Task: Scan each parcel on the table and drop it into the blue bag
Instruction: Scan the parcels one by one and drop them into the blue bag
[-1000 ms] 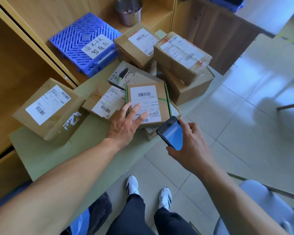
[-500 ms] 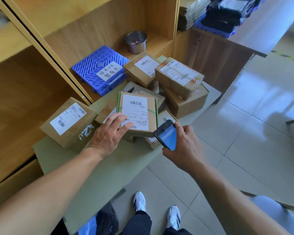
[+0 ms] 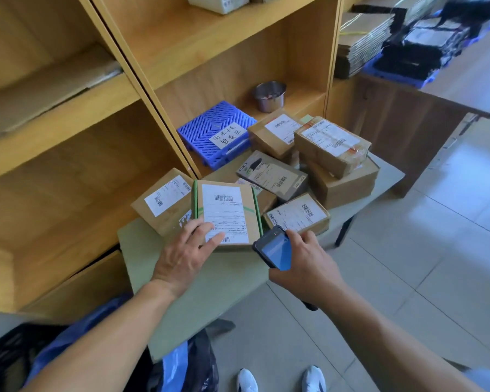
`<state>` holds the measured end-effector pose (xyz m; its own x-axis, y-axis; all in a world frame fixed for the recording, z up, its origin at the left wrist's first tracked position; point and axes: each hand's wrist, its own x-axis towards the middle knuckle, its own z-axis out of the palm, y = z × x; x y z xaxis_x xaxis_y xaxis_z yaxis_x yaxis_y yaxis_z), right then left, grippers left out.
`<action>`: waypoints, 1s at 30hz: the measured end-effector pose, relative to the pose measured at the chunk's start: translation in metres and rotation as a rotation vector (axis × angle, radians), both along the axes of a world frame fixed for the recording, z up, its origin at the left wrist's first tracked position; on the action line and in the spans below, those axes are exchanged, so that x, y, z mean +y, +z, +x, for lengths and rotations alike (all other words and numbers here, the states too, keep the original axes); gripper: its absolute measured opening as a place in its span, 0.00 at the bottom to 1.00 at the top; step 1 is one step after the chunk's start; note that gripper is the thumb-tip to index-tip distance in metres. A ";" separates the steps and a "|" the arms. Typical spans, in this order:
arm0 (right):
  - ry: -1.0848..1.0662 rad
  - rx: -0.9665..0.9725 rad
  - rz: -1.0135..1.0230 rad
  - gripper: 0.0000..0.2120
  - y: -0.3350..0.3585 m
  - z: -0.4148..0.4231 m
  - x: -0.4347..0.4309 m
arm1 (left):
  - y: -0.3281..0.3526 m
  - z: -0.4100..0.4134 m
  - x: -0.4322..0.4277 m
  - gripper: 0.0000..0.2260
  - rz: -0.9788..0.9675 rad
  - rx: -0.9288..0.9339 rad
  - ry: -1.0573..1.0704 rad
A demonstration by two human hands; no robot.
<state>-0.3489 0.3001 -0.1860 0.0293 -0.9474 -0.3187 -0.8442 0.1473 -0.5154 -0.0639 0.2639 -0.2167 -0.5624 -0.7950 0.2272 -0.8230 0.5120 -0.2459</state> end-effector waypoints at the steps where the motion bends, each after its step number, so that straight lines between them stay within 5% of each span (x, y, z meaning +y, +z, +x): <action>1: 0.017 0.002 0.007 0.39 0.002 0.005 0.002 | 0.001 0.003 0.007 0.29 -0.001 -0.003 0.018; 16: 0.216 -0.006 -0.059 0.46 0.005 0.140 0.035 | -0.019 0.137 0.108 0.23 -0.053 0.105 0.238; 24: 0.387 -0.025 -0.028 0.43 -0.027 0.284 0.105 | -0.060 0.261 0.244 0.26 0.020 0.243 0.578; 30: 0.521 -0.015 0.077 0.44 -0.068 0.394 0.165 | -0.106 0.342 0.354 0.16 0.074 0.255 0.714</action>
